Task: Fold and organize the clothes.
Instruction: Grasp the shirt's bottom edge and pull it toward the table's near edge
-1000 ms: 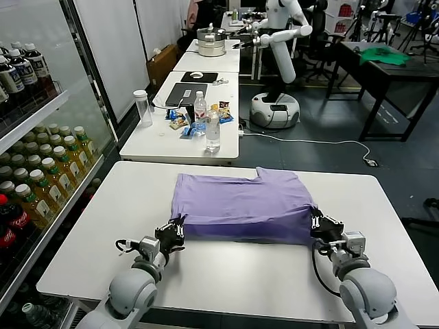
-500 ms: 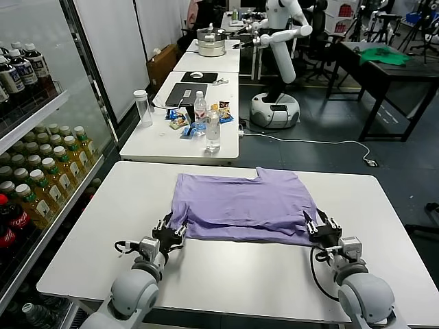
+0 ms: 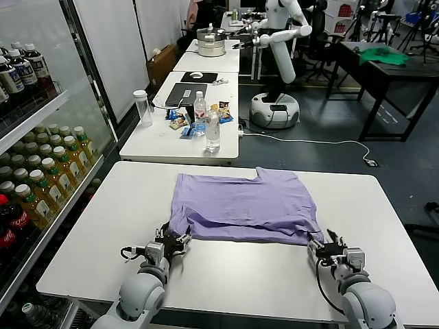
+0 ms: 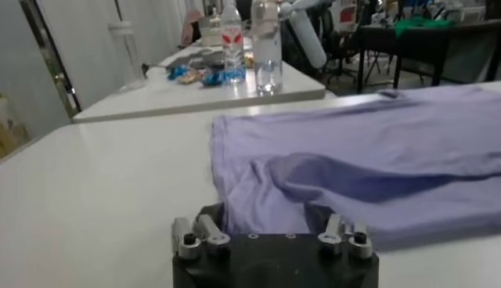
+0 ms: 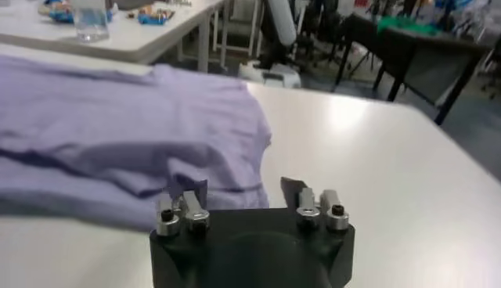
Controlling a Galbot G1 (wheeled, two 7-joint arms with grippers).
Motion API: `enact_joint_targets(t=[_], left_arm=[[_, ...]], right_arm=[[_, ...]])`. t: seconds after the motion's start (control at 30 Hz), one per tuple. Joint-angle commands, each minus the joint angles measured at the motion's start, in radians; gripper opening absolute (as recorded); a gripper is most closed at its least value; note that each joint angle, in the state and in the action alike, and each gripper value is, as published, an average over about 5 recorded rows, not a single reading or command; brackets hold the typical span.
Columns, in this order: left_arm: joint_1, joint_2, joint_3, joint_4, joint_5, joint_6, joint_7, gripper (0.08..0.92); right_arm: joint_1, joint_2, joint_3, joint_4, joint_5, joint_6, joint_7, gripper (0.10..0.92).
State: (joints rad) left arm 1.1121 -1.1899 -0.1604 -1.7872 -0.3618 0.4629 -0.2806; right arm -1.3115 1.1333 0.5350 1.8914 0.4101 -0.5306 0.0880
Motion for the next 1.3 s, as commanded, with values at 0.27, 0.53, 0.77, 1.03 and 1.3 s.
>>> enact_joint_targets(t=[0.27,0.53,0.77,1.03,1.3], left_arm=[[0.028,-0.009,-0.020,-0.016,-0.053,0.007,-0.017,0.336],[0.270,0.017,-0.071,-0.265,-0.049,-0.007,-0.015,0.135],[0.486,0.025,-0.108,-0.430,-0.005,-0.007,-0.013,0.119],[0.573,0.070,-0.187,-0.575,0.026,0.045,-0.002,0.141],[0.335,0.178,-0.233,-0.497,-0.076,0.042,-0.012,0.356]], right_arm=[[-0.061,-0.005,0.018,0.022,0.073,-0.016,-0.004,0.217],[-0.312,-0.023,0.134,0.231,0.079,-0.014,-0.012,0.119],[-0.602,0.003,0.246,0.419,0.002,0.000,-0.028,0.119],[-0.669,0.028,0.310,0.573,-0.100,0.035,-0.043,0.210],[-0.224,-0.127,0.261,0.410,0.128,0.006,0.041,0.443]])
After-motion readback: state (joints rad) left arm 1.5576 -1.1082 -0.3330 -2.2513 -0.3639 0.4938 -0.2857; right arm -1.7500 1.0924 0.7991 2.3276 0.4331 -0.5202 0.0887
